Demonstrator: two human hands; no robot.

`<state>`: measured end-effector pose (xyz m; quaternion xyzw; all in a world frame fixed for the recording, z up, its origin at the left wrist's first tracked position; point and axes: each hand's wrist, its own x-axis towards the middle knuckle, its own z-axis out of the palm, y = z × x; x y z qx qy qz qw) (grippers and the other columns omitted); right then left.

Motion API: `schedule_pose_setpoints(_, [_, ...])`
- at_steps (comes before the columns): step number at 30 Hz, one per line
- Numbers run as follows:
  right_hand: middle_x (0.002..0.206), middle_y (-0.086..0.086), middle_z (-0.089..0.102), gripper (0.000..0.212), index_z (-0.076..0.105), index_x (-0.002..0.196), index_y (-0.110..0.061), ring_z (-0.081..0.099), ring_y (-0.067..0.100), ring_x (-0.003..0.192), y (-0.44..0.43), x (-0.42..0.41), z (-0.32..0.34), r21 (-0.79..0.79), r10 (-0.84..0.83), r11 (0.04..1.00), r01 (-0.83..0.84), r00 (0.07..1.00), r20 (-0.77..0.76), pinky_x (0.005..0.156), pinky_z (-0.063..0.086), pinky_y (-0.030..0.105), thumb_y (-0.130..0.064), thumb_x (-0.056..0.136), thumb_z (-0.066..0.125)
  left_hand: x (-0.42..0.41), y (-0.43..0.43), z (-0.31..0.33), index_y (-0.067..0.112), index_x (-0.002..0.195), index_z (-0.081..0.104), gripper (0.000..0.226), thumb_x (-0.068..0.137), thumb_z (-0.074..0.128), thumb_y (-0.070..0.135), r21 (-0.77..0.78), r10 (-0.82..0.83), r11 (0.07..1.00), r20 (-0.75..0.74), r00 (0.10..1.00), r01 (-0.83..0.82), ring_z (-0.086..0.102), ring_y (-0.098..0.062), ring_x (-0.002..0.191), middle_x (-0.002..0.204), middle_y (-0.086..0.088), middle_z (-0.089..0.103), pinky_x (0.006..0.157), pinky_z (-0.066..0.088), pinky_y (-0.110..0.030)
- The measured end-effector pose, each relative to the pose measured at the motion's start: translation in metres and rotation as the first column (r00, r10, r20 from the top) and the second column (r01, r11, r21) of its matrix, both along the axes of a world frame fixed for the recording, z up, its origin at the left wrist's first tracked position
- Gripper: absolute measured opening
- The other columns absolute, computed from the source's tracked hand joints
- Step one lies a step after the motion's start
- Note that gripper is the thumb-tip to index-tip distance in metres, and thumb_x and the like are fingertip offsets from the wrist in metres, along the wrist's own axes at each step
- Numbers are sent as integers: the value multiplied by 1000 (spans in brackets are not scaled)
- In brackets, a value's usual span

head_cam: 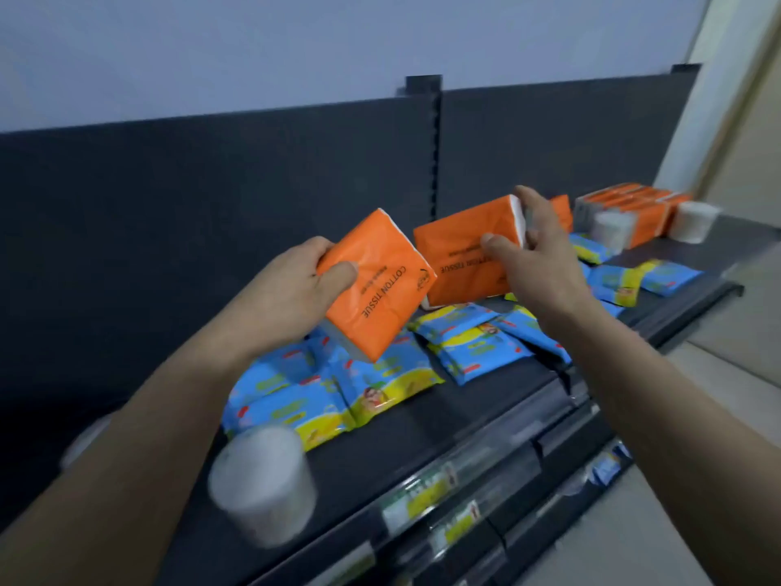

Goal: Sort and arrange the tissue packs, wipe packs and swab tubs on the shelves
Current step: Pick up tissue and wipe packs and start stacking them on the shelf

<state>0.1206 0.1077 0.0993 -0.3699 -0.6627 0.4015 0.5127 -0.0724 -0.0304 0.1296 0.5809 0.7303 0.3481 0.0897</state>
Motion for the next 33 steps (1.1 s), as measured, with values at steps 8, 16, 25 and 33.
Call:
schedule_pose_setpoints(8, [104,14,65,48,47,105,-48,65,32,91,67,188,-2,-40,-231,972,231,973,-7,82,54,53,-26,66,64,168,122,-5,18,97,54,18,91,50,35,-36,-263,965,-52,963,261,51,-15,67,74,3,54,61,40,-31])
schedule_pose_setpoints(16, [99,13,58,39,41,103,-19,60,22,81,121,329,-23,-166,-463,879,448,884,-65,60,53,34,-10,80,72,286,224,-25,19,109,56,27,88,57,37,-75,-506,861,-22,862,504,58,-16,81,91,1,63,75,45,-33])
schedule_pose_setpoints(25, [87,3,48,39,41,100,-14,50,16,72,208,401,-36,-163,-606,776,609,792,72,55,41,26,-9,77,72,349,340,-38,22,119,53,35,86,61,29,-95,-591,802,18,806,590,59,-12,93,105,4,62,79,46,-26])
schedule_pose_setpoints(33, [106,9,57,44,53,117,-16,58,23,90,334,418,-18,-124,-563,808,576,817,128,62,52,31,-5,77,67,363,463,-36,22,117,56,38,80,66,17,-59,-506,858,72,860,510,51,2,74,90,14,55,59,38,0])
